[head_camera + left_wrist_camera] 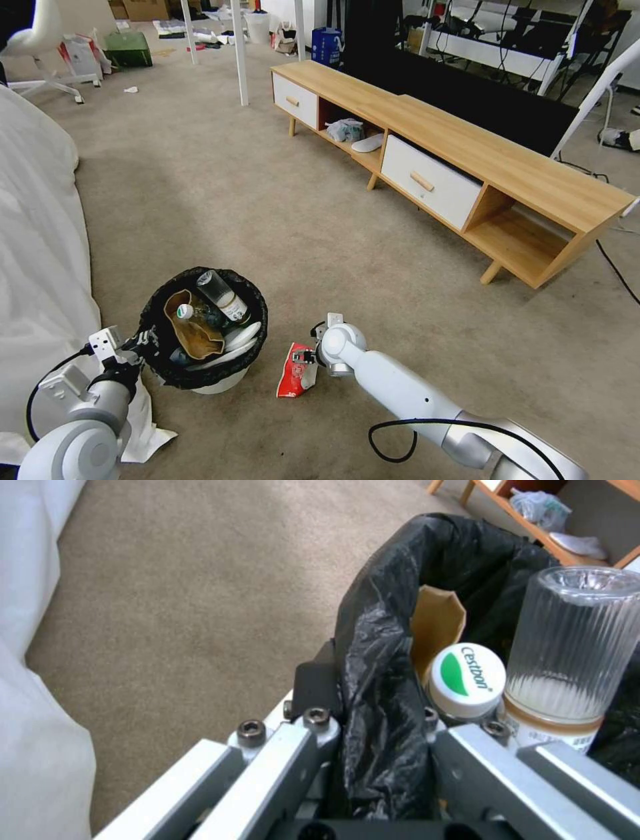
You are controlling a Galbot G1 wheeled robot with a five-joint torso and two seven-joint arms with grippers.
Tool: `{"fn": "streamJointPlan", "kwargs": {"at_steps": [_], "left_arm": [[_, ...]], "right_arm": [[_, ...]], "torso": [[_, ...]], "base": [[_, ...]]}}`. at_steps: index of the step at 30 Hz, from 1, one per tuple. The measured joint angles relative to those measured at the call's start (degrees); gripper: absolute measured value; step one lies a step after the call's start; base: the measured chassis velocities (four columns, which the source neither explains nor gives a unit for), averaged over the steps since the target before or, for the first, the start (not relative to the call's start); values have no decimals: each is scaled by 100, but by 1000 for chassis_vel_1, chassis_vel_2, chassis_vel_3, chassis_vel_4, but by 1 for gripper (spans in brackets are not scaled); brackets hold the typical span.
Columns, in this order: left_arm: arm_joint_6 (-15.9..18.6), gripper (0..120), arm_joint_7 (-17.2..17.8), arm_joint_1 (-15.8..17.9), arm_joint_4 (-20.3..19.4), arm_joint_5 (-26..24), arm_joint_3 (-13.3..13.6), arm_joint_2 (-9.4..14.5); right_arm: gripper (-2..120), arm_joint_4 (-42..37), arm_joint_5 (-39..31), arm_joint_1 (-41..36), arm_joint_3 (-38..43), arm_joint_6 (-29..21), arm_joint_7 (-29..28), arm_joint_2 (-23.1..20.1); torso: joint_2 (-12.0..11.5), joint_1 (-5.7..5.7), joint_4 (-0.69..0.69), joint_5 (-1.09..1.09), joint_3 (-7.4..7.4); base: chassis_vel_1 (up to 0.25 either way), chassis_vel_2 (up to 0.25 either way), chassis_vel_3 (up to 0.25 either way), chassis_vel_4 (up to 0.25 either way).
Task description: Pick up the trash bin and place the garbage on the floor into it.
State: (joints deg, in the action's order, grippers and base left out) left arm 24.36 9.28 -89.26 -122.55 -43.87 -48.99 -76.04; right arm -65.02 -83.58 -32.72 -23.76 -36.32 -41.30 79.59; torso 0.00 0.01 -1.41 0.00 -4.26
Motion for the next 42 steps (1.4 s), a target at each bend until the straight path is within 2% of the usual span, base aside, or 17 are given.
{"fn": "streamJointPlan", "kwargs": {"at_steps": [7, 9, 11, 13, 17, 18, 20, 22, 23, 24, 26, 28, 33, 34, 36, 42], "left_arm": [[0, 0, -4, 26, 39, -11, 1, 15], [0, 0, -5, 33, 49, -12, 1, 16], [0, 0, -7, 35, 51, -12, 3, 16], [0, 0, -9, 38, 53, -12, 11, 8], [0, 0, -9, 37, 53, -11, 19, -6], [0, 0, -9, 36, 53, -8, 20, -13], [0, 0, -9, 35, 54, -7, 21, -16], [0, 0, -9, 31, 51, -4, 20, -24], [0, 0, -9, 31, 51, -4, 20, -24], [0, 0, -9, 26, 47, 1, 20, -34], [0, 0, -9, 26, 45, 4, 20, -37], [0, 0, -9, 25, 38, 12, 36, -47], [0, 0, -8, 30, 37, 20, 62, -48], [0, 0, -4, 35, 37, 27, 84, -49], [0, 0, -1, 41, 38, 32, 103, -49], [0, 0, 3, 47, 53, 73, 158, -46]], "right_arm": [[100, 43, 53, 16, -19, 6, 78, 6], [92, 45, 64, 21, -24, 6, 111, 0], [90, 44, 67, 22, -29, 6, 121, -4], [77, 38, 87, 23, -44, 6, 165, -17], [69, 50, 106, 24, -44, 6, 193, -16], [60, 56, 124, 23, -44, 6, 207, -17], [57, 56, 132, 21, -44, 6, 211, -17], [47, 58, 152, 8, -46, 6, 219, -19], [47, 58, 152, 8, -46, 6, 219, -19], [39, 58, 162, 4, -47, 8, 226, -22], [37, 61, 168, 3, -48, 9, 234, -23], [24, 90, 200, 1, -47, 17, 284, -25], [13, 125, 224, -5, -38, 28, 333, -25], [5, 173, 250, -13, -29, 36, 378, -25], [0, 224, 284, -15, -20, 49, 414, -23], [0, 394, 420, -32, 9, 99, 536, -12]], "torso": [[0, 0, 0, 0, 0], [0, 0, 0, 0, 0], [0, 0, 0, 0, 0], [0, 0, 0, 0, 0], [0, 0, 0, 0, 0], [0, 0, 0, 0, 0], [0, 0, 0, 0, 0], [0, 0, 0, 0, 1], [0, 0, 0, 0, 1], [0, 0, 0, 0, 1], [0, 0, 0, 0, 0], [0, 0, 0, 0, 0], [0, 0, 0, 1, 1], [0, 0, 0, 1, 1], [0, 0, 0, 1, 1], [0, 0, 0, 1, 1]], "base": [[0, 0, 0, 0], [0, 0, 0, 0], [0, 0, 0, 0], [0, 0, 0, 0], [0, 0, 0, 0], [0, 0, 0, 0], [0, 0, 0, 0], [0, 0, 0, 0], [0, 0, 0, 0], [0, 0, 0, 0], [0, 0, 0, 0], [0, 0, 0, 0], [0, 0, 0, 0], [0, 0, 0, 0], [0, 0, 0, 0], [0, 0, 0, 0]]}}
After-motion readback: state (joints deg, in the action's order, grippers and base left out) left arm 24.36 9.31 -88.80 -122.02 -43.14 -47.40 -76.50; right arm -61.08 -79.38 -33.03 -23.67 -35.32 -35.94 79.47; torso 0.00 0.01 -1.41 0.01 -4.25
